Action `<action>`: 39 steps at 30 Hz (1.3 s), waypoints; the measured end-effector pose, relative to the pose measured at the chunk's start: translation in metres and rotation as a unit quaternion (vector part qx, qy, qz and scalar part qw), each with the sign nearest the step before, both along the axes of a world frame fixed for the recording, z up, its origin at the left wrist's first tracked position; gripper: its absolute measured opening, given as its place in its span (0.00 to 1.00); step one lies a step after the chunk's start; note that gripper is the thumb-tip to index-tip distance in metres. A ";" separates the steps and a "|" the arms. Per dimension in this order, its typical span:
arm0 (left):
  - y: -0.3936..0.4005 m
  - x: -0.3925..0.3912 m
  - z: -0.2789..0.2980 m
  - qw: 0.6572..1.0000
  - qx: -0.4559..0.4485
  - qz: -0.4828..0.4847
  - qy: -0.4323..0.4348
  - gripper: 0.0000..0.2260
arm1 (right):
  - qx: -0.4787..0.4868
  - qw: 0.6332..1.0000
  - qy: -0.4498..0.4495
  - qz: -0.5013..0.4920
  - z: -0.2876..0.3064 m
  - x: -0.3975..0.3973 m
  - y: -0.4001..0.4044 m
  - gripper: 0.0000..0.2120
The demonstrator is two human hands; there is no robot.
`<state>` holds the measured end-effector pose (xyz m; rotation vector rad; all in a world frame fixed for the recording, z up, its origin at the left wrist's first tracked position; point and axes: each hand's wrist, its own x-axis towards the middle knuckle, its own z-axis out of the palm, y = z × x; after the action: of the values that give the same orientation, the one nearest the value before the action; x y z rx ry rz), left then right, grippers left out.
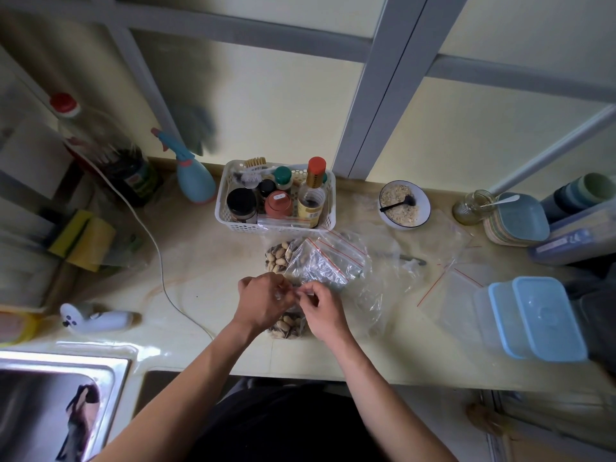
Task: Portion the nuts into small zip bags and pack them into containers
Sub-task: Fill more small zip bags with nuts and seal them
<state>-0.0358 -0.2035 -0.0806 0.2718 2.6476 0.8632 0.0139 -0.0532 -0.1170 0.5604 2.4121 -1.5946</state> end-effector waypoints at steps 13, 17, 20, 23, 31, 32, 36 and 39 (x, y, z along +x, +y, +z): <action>-0.006 -0.001 -0.009 1.000 -0.018 0.023 -0.003 0.08 | -0.012 1.000 -0.004 -0.024 0.001 -0.002 -0.003 0.02; -0.011 -0.003 -0.007 0.998 -0.020 0.024 -0.048 0.17 | -0.033 0.999 -0.008 -0.032 0.000 -0.001 -0.001 0.02; -0.010 -0.002 -0.005 0.999 -0.008 0.024 -0.046 0.18 | -0.054 0.998 -0.016 -0.026 -0.002 0.000 0.002 0.03; -0.010 -0.001 -0.004 0.999 0.001 0.014 -0.035 0.17 | -0.067 0.998 -0.018 -0.007 0.001 0.000 0.001 0.02; -0.012 0.003 -0.011 0.999 0.049 -0.014 -0.020 0.07 | -0.019 1.000 -0.019 0.001 -0.005 0.001 -0.004 0.04; -0.012 0.003 -0.011 0.999 0.047 -0.015 -0.017 0.07 | -0.015 1.000 -0.020 0.002 -0.005 0.001 -0.005 0.04; -0.013 0.003 -0.012 0.999 0.046 -0.014 -0.005 0.07 | -0.001 1.000 -0.018 0.003 -0.005 0.002 -0.004 0.02; -0.012 0.004 -0.014 0.999 0.049 -0.011 -0.009 0.06 | 0.001 1.000 -0.014 0.000 -0.005 0.002 -0.005 0.03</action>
<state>-0.0322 -0.2159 -0.0941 0.3160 2.5839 0.9860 0.0154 -0.0579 -0.1224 0.5798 2.3929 -1.5751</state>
